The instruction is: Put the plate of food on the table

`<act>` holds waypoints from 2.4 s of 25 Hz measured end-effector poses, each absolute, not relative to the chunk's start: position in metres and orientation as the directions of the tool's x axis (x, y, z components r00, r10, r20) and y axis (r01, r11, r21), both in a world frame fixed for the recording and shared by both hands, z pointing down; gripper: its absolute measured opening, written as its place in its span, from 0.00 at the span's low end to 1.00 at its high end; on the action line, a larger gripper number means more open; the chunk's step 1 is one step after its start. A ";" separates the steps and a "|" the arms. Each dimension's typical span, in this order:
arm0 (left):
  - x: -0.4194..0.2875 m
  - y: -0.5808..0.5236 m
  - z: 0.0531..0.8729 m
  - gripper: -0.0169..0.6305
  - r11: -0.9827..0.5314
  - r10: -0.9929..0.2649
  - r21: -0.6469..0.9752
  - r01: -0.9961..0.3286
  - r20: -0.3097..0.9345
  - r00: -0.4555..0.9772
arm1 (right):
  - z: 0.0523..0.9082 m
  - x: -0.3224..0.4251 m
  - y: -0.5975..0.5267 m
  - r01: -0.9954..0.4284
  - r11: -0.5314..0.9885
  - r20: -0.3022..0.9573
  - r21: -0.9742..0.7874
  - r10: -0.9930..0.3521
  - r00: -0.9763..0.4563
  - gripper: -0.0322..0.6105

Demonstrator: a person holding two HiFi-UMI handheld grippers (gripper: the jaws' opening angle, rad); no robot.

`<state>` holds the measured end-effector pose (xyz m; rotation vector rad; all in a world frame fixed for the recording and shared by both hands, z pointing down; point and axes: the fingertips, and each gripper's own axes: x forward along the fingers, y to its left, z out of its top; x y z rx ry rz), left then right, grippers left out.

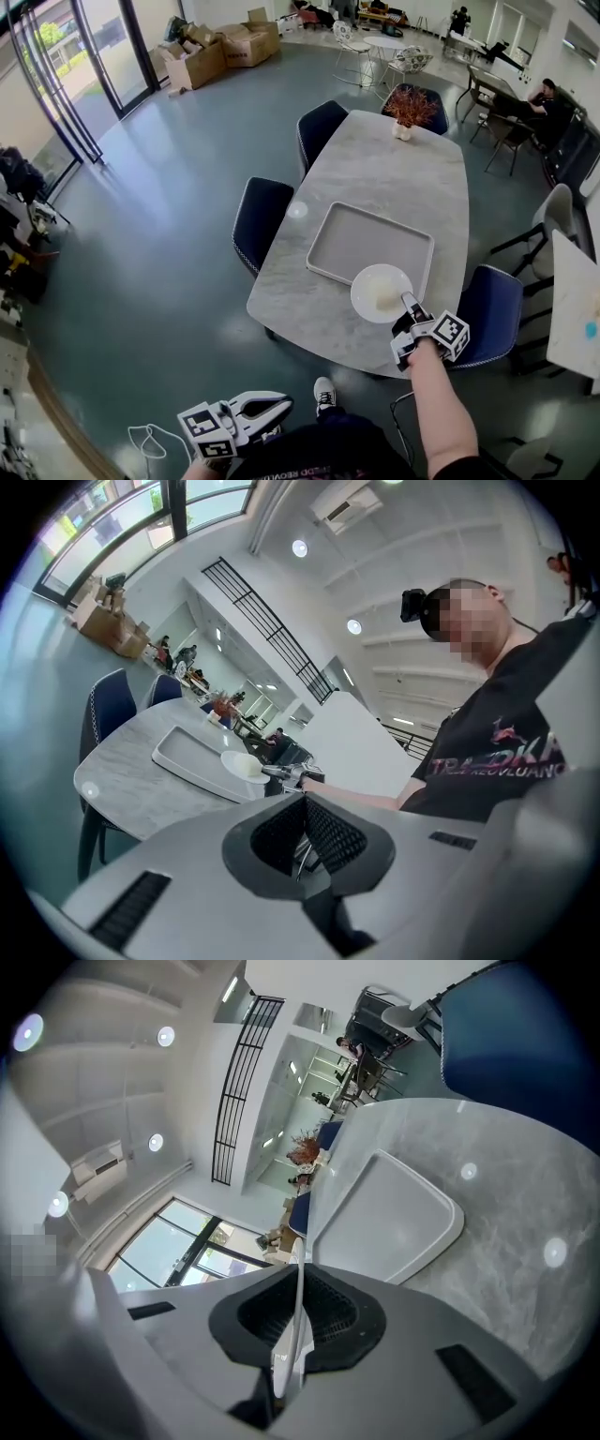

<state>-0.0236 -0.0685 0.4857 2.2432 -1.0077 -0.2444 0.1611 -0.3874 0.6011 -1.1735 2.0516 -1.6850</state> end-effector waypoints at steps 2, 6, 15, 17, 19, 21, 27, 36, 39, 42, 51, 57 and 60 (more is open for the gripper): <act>-0.024 -0.070 0.486 0.04 -0.460 -0.745 0.639 -0.616 0.099 0.660 | 0.607 0.160 -0.406 -0.434 0.002 0.307 -0.901 -0.702 -0.642 0.08; -0.028 -0.067 0.490 0.04 -0.396 -0.791 0.652 -0.647 0.115 0.600 | 0.623 0.152 -0.439 -0.412 -0.035 0.315 -0.910 -0.706 -0.634 0.08; -0.029 -0.067 0.490 0.04 -0.313 -0.845 0.660 -0.683 0.135 0.517 | 0.663 0.132 -0.505 -0.491 -0.105 0.417 -0.865 -0.695 -0.585 0.08; -0.028 -0.067 0.491 0.04 -0.299 -0.851 0.663 -0.687 0.141 0.506 | 0.673 0.127 -0.516 -0.515 -0.120 0.446 -0.849 -0.687 -0.574 0.08; -0.028 -0.064 0.496 0.04 -0.276 -0.861 0.670 -0.689 0.147 0.487 | 0.681 0.122 -0.525 -0.524 -0.136 0.463 -0.841 -0.682 -0.566 0.08; -0.027 -0.064 0.499 0.04 -0.258 -0.865 0.674 -0.693 0.158 0.476 | 0.685 0.116 -0.533 -0.532 -0.136 0.470 -0.836 -0.677 -0.566 0.08; -0.026 -0.064 0.502 0.04 -0.219 -0.880 0.691 -0.689 0.165 0.445 | 0.693 0.101 -0.549 -0.559 -0.121 0.486 -0.820 -0.663 -0.570 0.08; -0.035 -0.062 0.508 0.04 -0.187 -0.891 0.711 -0.678 0.168 0.422 | 0.697 0.083 -0.561 -0.580 -0.103 0.494 -0.808 -0.654 -0.573 0.08; -0.033 -0.066 0.510 0.04 -0.191 -0.885 0.718 -0.669 0.169 0.434 | 0.699 0.083 -0.562 -0.581 -0.100 0.495 -0.808 -0.650 -0.577 0.08; -0.032 -0.068 0.514 0.04 -0.202 -0.874 0.724 -0.660 0.172 0.455 | 0.702 0.083 -0.562 -0.581 -0.106 0.498 -0.807 -0.650 -0.574 0.08; -0.030 -0.077 0.515 0.04 -0.223 -0.860 0.727 -0.650 0.168 0.482 | 0.718 0.089 -0.561 -0.666 -0.082 0.567 -0.742 -0.608 -0.556 0.09; -0.032 -0.077 0.516 0.04 -0.216 -0.866 0.746 -0.630 0.151 0.476 | 0.727 0.089 -0.558 -0.786 0.000 0.661 -0.618 -0.541 -0.520 0.13; -0.034 -0.076 0.515 0.04 -0.215 -0.865 0.744 -0.633 0.155 0.476 | 0.730 0.089 -0.556 -0.832 0.050 0.699 -0.553 -0.516 -0.496 0.15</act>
